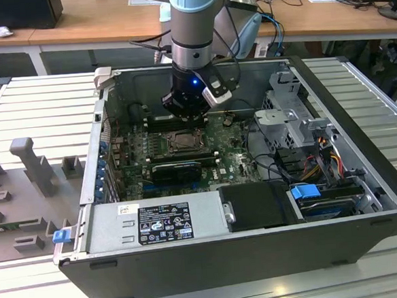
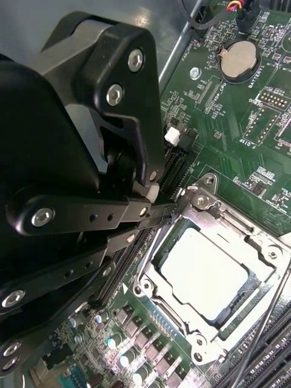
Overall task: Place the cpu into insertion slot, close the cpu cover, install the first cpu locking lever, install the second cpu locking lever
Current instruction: 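Install the first cpu locking lever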
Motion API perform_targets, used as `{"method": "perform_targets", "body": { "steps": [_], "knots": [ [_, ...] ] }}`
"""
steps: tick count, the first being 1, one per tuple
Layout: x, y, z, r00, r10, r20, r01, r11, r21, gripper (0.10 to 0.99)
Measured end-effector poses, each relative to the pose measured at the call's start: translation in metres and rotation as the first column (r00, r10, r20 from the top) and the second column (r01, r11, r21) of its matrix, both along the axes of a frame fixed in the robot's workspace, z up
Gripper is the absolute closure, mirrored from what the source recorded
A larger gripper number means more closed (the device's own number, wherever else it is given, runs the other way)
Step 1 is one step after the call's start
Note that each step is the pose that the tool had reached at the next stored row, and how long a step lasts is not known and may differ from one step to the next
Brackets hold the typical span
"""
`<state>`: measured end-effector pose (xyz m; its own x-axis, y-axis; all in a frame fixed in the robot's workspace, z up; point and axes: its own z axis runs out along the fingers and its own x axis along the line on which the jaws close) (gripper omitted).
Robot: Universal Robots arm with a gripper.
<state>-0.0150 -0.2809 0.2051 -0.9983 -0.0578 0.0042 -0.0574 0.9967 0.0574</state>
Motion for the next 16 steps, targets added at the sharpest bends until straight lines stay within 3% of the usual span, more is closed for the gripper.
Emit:
{"method": "perform_targets", "body": {
  "steps": [13,16],
  "knots": [
    [0.0012,-0.0001,-0.0036,1.0000,0.000,-0.0003,0.000,0.9999,-0.013,0.980],
    [0.0013,0.0000,0.0033,1.0000,0.000,0.0000,0.000,0.9999,-0.012,0.980]
  ]
}}
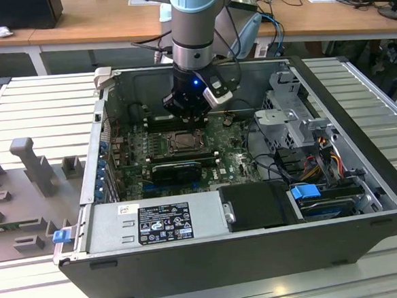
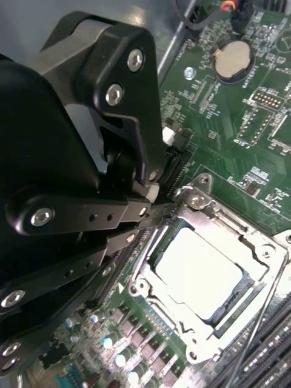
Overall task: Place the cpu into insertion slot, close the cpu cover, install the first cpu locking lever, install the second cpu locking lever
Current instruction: 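Install the first cpu locking lever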
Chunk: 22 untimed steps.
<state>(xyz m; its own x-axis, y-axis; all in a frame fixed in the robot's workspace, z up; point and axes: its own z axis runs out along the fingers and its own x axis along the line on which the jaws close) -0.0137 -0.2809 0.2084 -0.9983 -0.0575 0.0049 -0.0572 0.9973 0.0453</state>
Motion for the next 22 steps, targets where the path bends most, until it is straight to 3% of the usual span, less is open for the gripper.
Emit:
{"method": "perform_targets", "body": {
  "steps": [1,22],
  "knots": [
    [0.0000,0.0000,0.0053,1.0000,0.000,0.0000,0.000,1.0000,0.000,0.980],
    [0.0000,-0.0090,0.0053,1.0000,0.000,0.0000,0.000,1.0000,0.000,0.980]
  ]
}}
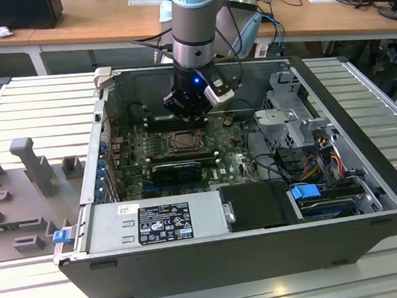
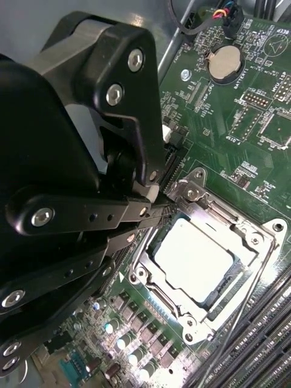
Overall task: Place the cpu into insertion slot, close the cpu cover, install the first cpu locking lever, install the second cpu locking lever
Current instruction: 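Install the first cpu locking lever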
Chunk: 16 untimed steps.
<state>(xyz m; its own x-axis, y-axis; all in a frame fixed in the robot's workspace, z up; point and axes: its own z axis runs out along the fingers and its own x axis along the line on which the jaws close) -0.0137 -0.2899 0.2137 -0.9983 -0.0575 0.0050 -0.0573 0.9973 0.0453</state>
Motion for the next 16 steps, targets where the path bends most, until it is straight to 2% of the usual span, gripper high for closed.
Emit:
{"method": "perform_targets", "body": {
  "steps": [10,16],
  "knots": [
    [0.0000,-0.0009,0.0091,1.0000,0.000,0.0000,0.000,1.0000,0.000,0.980],
    [0.0000,-0.0009,0.0118,1.0000,0.000,0.0000,0.000,1.0000,0.000,0.980]
  ]
}}
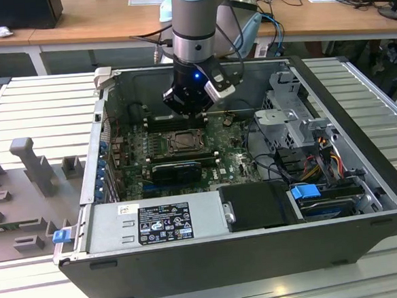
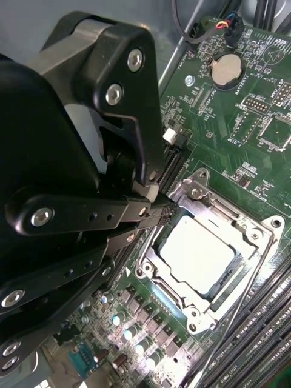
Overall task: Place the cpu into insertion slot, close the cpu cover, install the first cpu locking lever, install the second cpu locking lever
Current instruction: 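Install the first cpu locking lever, then install the second cpu locking lever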
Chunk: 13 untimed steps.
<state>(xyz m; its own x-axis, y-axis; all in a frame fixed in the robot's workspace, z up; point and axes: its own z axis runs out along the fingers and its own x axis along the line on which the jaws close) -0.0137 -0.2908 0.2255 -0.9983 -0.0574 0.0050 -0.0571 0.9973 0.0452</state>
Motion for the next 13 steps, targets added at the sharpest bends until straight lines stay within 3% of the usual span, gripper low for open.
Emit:
{"method": "perform_targets", "body": {
  "steps": [9,11,13],
  "knots": [
    [0.0000,-0.0027,0.0029,1.0000,0.000,0.0000,0.000,1.0000,0.000,0.980],
    [0.0000,-0.0131,0.0029,1.0000,-0.001,0.0000,0.001,1.0000,0.000,0.980],
    [0.0000,-0.0182,0.0029,1.0000,-0.001,0.0000,0.001,1.0000,0.000,0.980]
  ]
}}
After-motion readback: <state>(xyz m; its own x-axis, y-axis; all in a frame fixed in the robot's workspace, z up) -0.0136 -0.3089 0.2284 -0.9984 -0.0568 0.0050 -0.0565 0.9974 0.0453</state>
